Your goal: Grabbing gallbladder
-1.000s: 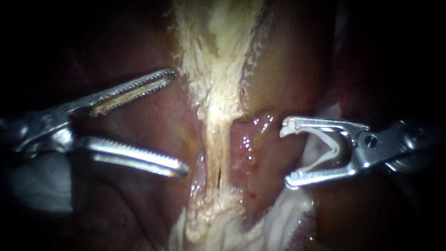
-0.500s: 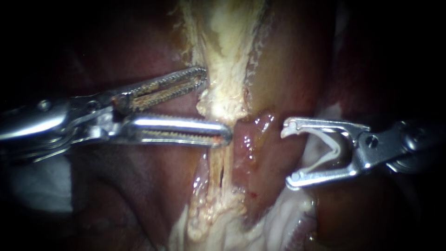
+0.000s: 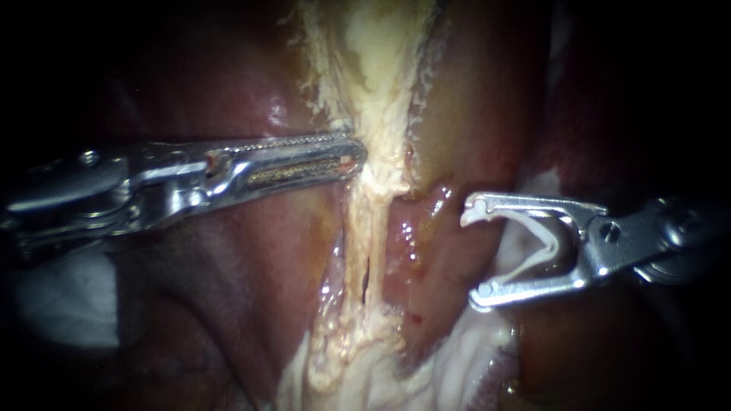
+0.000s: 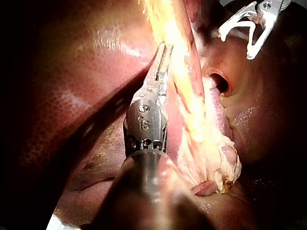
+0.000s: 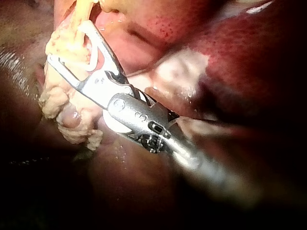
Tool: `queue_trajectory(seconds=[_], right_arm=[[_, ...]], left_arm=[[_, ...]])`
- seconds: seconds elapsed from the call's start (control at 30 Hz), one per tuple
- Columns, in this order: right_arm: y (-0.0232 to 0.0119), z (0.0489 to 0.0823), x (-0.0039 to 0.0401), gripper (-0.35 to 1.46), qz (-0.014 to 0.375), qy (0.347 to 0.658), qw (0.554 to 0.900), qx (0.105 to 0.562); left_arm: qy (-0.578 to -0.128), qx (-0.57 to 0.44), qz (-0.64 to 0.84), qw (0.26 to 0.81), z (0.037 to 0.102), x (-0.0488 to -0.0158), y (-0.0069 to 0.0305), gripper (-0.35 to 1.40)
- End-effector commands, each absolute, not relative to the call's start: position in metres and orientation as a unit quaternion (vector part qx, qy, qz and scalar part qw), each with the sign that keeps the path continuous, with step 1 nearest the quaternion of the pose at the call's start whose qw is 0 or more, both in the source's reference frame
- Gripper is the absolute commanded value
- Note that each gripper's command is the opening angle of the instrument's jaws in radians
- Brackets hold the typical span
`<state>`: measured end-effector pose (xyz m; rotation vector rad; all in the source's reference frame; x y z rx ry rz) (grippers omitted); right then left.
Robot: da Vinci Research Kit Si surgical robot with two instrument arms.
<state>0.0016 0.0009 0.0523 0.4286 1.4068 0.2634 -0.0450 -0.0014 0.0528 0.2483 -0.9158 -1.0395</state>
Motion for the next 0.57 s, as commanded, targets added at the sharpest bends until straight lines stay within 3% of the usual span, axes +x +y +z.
queue_trajectory(seconds=[0.03,0.57], right_arm=[[0.0009,0.0523,0.0016,0.59,0.12,0.64,0.734,0.195],[0.0008,0.0522,0.0017,0.59,0.12,0.64,0.734,0.195]], left_arm=[[-0.414,0.116,-0.48,0.765,0.0529,-0.0448,-0.0014,-0.35],[-0.398,0.126,-0.494,0.762,0.0523,-0.0446,-0.0016,-0.35]])
